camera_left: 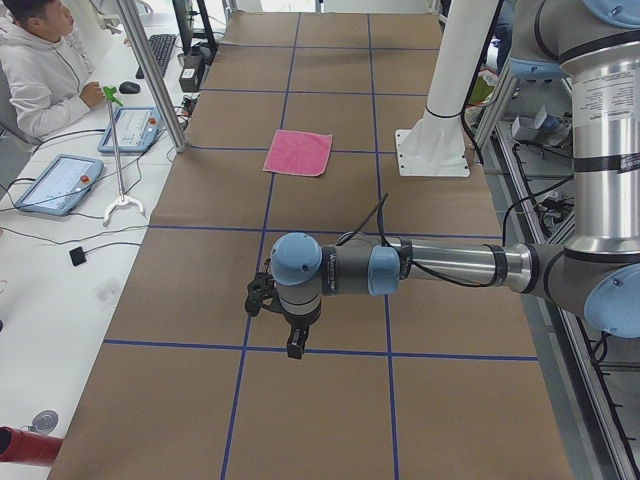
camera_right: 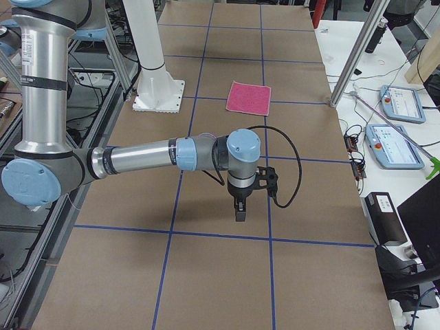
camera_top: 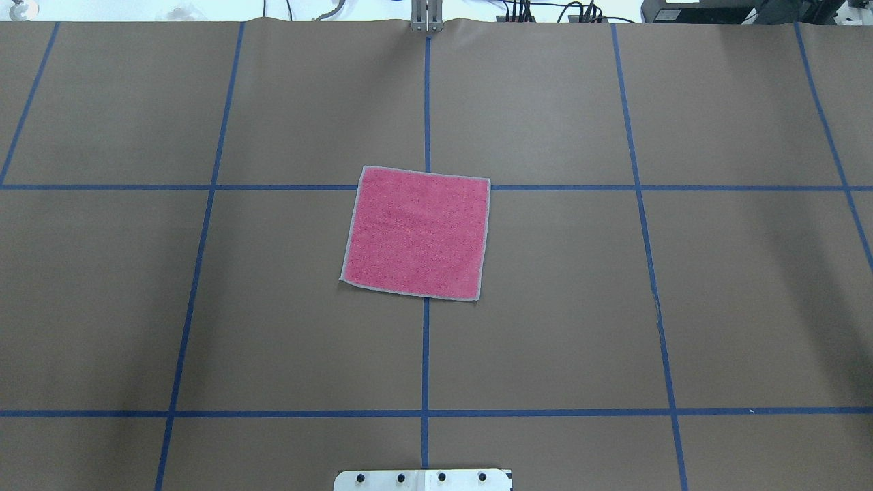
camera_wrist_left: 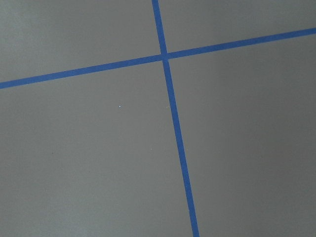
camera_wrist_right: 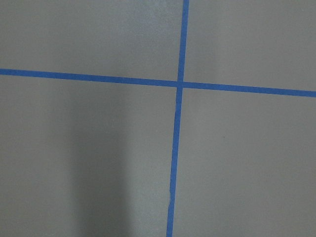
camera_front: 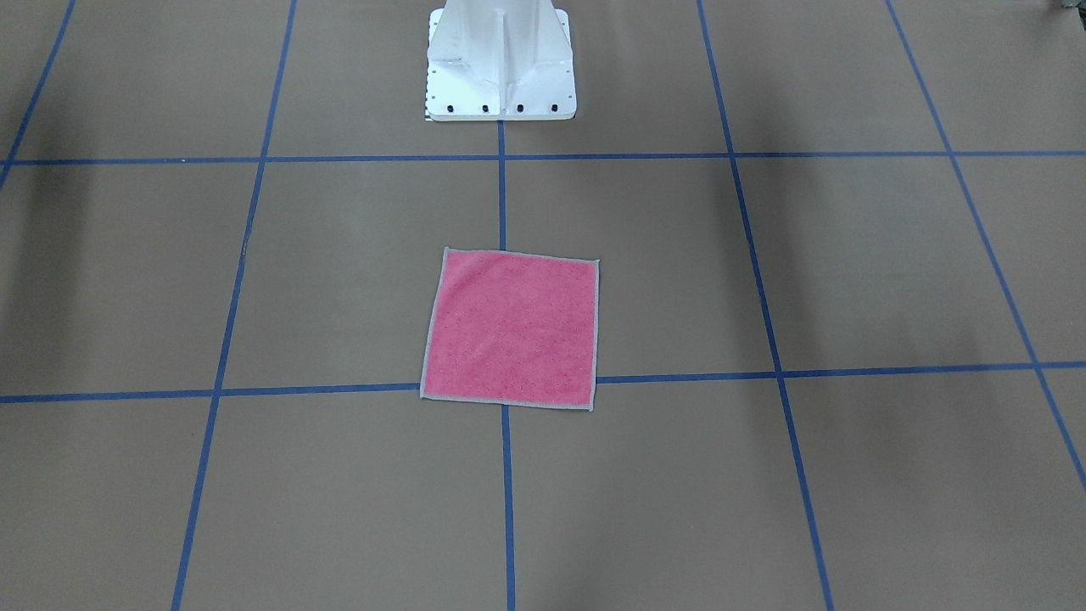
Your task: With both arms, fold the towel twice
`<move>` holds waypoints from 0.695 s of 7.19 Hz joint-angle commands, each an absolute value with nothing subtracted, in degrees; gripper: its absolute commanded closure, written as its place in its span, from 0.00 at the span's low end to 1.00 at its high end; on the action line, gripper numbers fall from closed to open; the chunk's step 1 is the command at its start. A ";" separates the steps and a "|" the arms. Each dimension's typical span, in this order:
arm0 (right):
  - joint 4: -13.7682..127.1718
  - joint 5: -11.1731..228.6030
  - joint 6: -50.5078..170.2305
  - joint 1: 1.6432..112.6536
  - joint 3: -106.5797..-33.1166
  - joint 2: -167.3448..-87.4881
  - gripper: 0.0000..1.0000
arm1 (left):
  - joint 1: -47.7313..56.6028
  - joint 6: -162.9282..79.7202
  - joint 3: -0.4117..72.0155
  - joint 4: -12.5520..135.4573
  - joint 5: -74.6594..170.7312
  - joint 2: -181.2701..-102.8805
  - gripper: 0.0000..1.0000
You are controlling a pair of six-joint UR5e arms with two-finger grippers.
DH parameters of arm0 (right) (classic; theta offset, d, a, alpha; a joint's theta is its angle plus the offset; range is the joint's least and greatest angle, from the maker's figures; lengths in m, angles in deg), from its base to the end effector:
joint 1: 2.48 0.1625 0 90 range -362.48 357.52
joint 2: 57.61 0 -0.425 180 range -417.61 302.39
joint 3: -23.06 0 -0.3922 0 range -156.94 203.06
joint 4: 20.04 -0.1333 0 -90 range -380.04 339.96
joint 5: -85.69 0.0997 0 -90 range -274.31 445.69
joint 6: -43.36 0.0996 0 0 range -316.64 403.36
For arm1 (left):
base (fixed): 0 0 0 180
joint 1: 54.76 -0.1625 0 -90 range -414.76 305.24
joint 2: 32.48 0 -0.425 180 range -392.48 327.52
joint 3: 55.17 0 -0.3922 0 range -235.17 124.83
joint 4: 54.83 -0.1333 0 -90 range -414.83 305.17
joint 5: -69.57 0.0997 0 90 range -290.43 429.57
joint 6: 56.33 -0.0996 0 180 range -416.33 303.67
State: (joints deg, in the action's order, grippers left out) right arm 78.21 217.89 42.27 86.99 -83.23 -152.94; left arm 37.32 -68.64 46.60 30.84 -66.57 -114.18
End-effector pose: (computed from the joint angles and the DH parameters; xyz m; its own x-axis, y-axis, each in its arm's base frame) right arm 0.0622 -0.4492 0.5801 0.7402 -0.0576 0.6699 0.0233 0.9979 0.0600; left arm -0.0770 -0.4263 0.6298 0.6839 0.1779 -0.7076 -0.1121 0.9839 0.1390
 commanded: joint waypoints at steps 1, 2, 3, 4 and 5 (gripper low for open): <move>78.13 217.88 42.31 86.99 -83.29 -152.97 0.00 | 37.09 -68.64 46.70 30.78 -66.66 -114.39 0.00; 78.13 217.88 42.31 86.99 -83.29 -152.88 0.00 | 37.09 -68.73 47.39 30.87 -66.57 -114.48 0.00; 78.13 217.88 42.39 86.90 -83.38 -152.80 0.00 | 37.09 -68.90 47.75 31.39 -66.49 -115.01 0.00; 78.13 217.88 44.66 86.90 -83.72 -152.62 0.00 | 36.91 -68.73 49.06 33.48 -66.57 -115.45 0.00; 78.13 218.05 47.72 86.12 -84.51 -151.75 0.00 | 36.48 -66.46 48.20 33.33 -66.92 -118.15 0.00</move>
